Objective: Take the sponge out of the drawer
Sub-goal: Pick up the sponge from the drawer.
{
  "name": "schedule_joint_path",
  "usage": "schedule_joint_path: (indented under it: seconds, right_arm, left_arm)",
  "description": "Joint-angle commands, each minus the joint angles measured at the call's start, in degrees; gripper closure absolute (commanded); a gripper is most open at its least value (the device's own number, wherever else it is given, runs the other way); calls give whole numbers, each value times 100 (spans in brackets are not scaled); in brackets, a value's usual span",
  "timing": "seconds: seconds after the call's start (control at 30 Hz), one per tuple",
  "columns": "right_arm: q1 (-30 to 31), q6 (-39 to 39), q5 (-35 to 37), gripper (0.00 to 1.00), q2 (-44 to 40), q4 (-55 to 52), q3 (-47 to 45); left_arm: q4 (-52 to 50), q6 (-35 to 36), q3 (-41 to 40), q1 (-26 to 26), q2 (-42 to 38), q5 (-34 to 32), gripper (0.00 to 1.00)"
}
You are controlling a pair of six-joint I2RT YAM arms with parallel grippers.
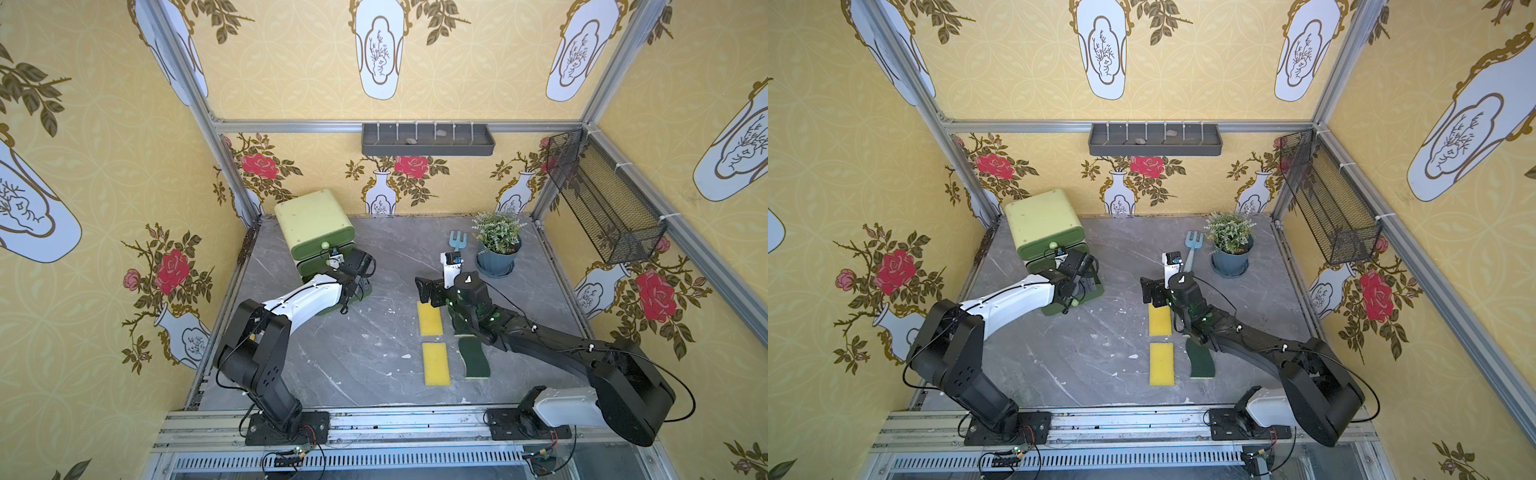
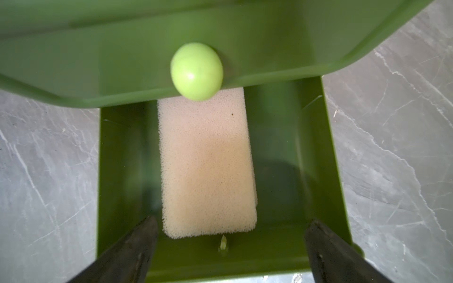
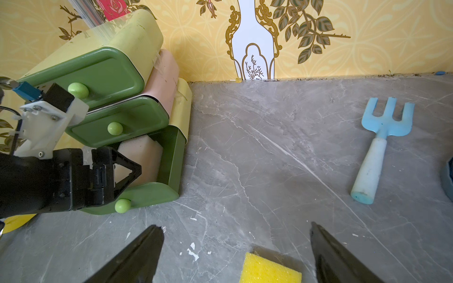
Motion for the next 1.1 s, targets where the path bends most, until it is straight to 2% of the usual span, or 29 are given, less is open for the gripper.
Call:
schedule_joint_path:
  seconds: [0.0,0.73,1.07]
  right_arm:
    - [-7,6,8,4,38,175,26]
    - [-35,31,-99,4,214,105,115]
    - [-45,46,-126,3,264,70,154]
  left_arm:
    - [104,20,1,11,98,-81,3]
    - [-23,-128,-62,130,257,-36,13]
    - [-68,-164,-1,157,428,-25,22]
